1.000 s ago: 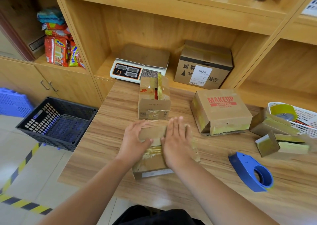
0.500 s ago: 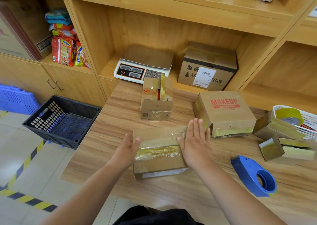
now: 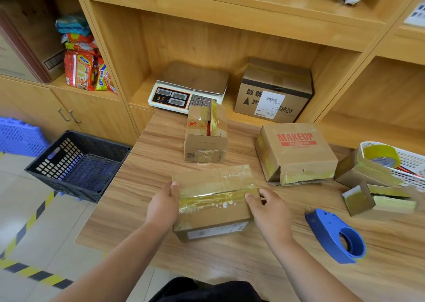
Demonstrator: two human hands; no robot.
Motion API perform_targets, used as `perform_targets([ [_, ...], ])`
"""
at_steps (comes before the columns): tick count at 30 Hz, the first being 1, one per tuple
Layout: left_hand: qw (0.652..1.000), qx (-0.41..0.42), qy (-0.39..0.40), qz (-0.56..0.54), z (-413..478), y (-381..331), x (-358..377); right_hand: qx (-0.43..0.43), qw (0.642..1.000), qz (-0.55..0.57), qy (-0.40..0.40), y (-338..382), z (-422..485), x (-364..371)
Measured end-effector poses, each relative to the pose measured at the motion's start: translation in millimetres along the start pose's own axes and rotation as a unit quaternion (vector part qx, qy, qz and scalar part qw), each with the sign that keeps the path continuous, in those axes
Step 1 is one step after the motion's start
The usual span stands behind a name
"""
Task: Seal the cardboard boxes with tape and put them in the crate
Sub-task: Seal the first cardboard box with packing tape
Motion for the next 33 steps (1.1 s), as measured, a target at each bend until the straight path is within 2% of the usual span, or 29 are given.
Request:
perform_targets([
  [3,0.992,-0.028,0.031,-0.116,-2,3,8,-0.017,0.998,0.027,-0.061,15,9,-8],
  [6,0.966,-0.072,0.089,-0.232,-9,2,27,-0.099,0.988,0.048,-0.113,32,18,-20],
  [8,0.955,-0.09,0.138,-0.245,-15,3,37,-0.153,0.979,0.034,-0.128,37,18,-23],
  [10,0.967,-0.074,0.165,-0.182,-15,5,40,-0.198,0.973,0.028,-0.118,36,17,-21],
  [12,0.978,-0.043,0.167,-0.121,-10,-1,34,-0.241,0.963,0.032,-0.113,32,14,-18],
  [15,0.967,0.015,0.167,-0.19,-6,-24,10,-0.346,0.931,-0.017,-0.113,26,3,-9],
  [17,0.95,0.129,0.203,-0.202,-6,-43,-5,-0.4,0.911,-0.019,-0.098,20,-5,0],
  [19,0.926,0.242,0.26,-0.129,-8,-55,-12,-0.421,0.904,0.009,-0.079,12,-11,8],
  [22,0.898,0.344,0.267,0.067,-5,-59,-9,-0.427,0.902,0.034,-0.044,4,-17,13],
  [25,0.873,0.377,0.264,0.164,-1,-57,-2,-0.373,0.925,0.068,0.011,7,-14,2],
  [27,0.874,0.371,0.265,0.166,2,-55,0,-0.332,0.941,0.047,0.05,13,-3,-9],
  [29,0.89,0.34,0.272,0.133,5,-55,1,-0.3,0.948,-0.063,0.08,17,14,-15],
  [31,0.892,0.334,0.274,0.131,7,-59,2,-0.258,0.943,-0.165,0.128,20,30,-19],
  [33,0.893,0.33,0.278,0.13,9,-63,3,-0.235,0.931,-0.221,0.169,23,41,-18],
])
Point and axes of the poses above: each hand's wrist, its own z-axis towards the middle knuckle, its own x-axis out of the palm, y = z × x, the point moved 1 cm from there along z, towards the middle knuckle, and after that the axes turned 2 degrees about x, right-handed, at the moved point
